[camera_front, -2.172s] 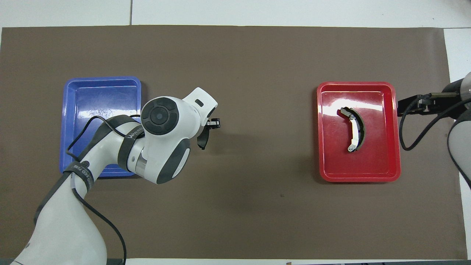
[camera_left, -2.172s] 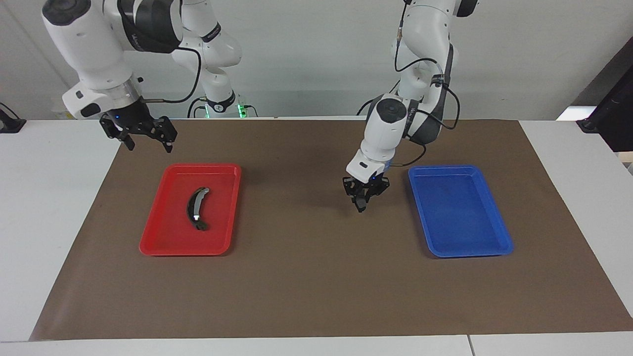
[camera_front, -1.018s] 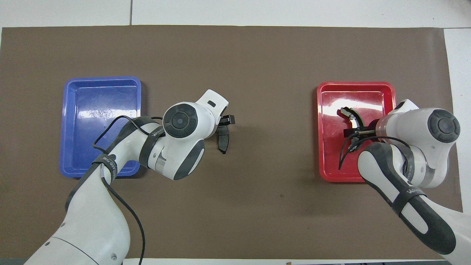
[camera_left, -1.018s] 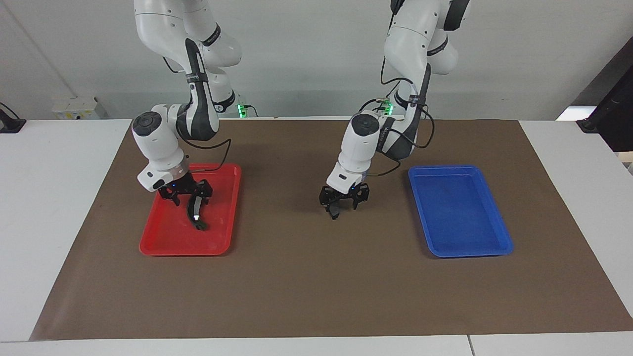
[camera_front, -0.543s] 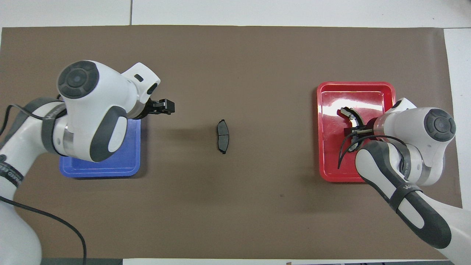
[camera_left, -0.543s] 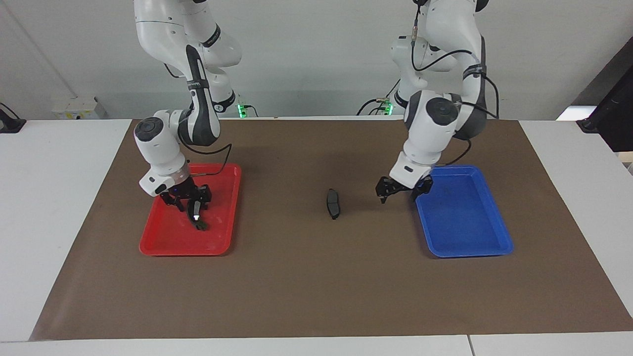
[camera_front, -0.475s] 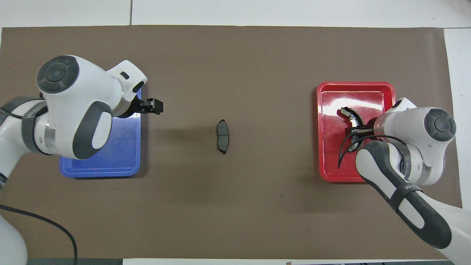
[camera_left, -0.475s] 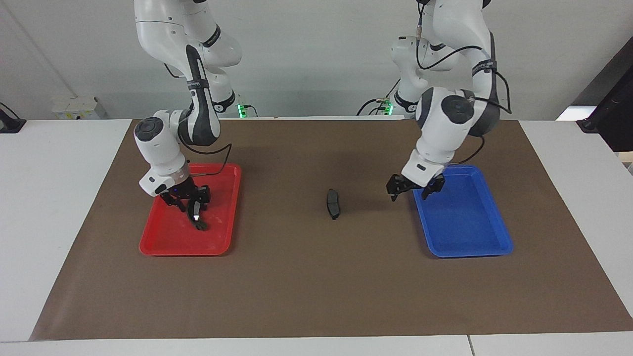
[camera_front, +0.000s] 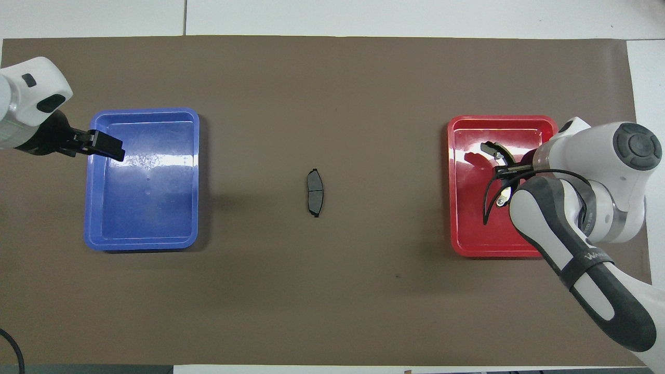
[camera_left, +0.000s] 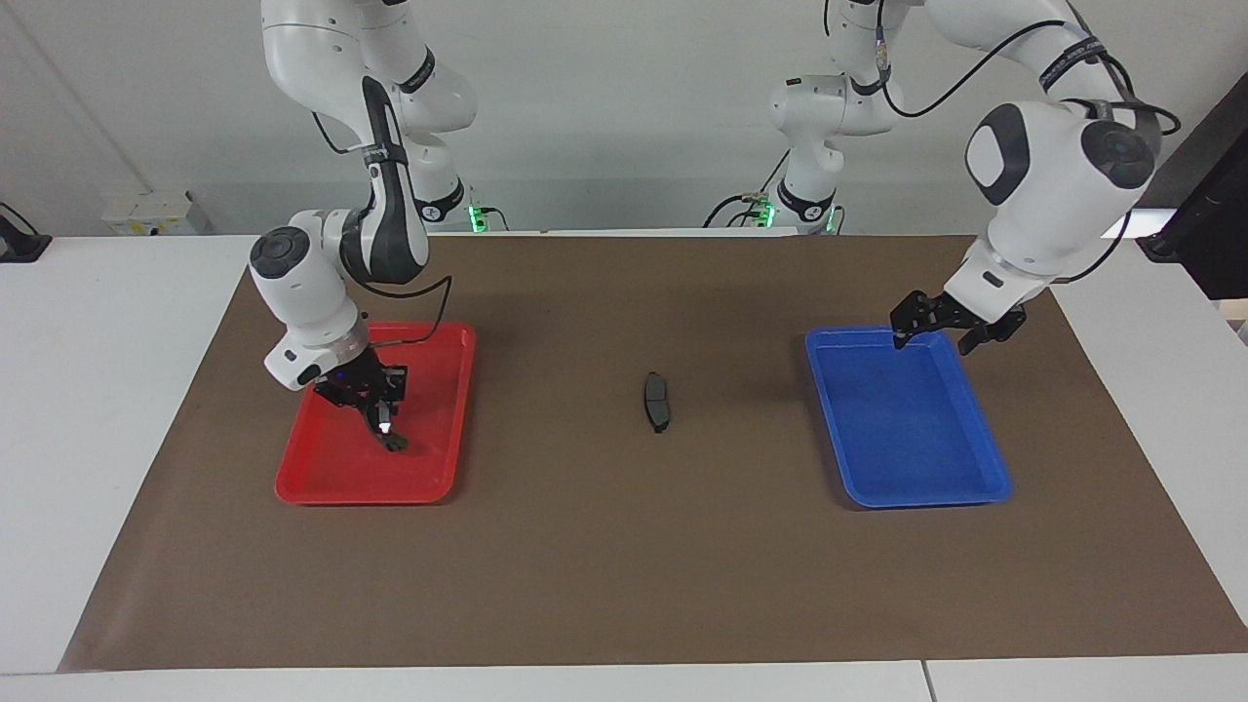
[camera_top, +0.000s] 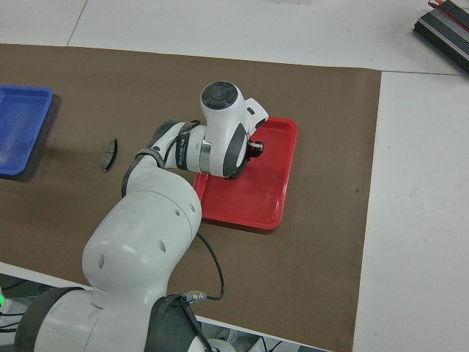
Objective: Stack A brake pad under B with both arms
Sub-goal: 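Return the left gripper to rest while the right gripper lifts its pad, then carry the curved brake pad with the right gripper onto the first pad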
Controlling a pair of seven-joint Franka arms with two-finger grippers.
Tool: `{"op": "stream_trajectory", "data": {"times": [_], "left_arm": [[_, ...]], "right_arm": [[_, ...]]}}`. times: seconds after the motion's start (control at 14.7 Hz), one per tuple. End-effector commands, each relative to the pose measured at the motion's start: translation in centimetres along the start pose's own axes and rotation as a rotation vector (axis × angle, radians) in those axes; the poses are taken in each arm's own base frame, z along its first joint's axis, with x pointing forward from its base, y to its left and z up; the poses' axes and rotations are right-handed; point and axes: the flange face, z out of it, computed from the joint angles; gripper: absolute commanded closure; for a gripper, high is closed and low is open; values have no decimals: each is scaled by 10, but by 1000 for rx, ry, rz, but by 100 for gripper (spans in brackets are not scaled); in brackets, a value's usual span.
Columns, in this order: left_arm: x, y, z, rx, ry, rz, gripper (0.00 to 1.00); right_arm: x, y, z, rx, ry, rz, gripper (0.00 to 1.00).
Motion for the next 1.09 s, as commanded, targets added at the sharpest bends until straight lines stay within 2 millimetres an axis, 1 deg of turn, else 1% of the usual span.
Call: {"op": "stream_trajectory", "data": {"times": [0.0,0.14,0.2,0.34,0.41,0.48,0.54,0.61,0.68,0.88,1.02], "left_arm": [[-26,-10,-30,2,-24,26,1],[-41,-6,-44,13,-39,26,1],[-47,-4,-51,13,-38,25,1],[-52,-3,-52,13,-41,24,1],[-51,-2,-52,14,-38,25,1],[-51,-1,-52,15,-37,27,1],[-50,-2,-51,21,-37,27,1],[-51,-3,-52,22,-32,27,1],[-51,-4,-52,22,-32,24,1],[-51,-9,-52,21,-30,18,1],[-51,-10,-53,21,-28,16,1]], "right_arm": [[15,-74,-28,22,0,36,100],[14,-139,-32,22,9,38,100],[13,-173,-28,22,0,34,100],[26,-229,-12,7,-9,84,100],[32,-265,-10,-19,14,92,100],[37,-287,-5,-37,16,106,100],[40,-305,-2,-37,19,113,100],[37,-325,4,-33,20,104,100],[32,-339,10,-33,18,115,100],[22,-367,22,-21,31,163,100],[13,-384,28,-10,42,166,100]]}}
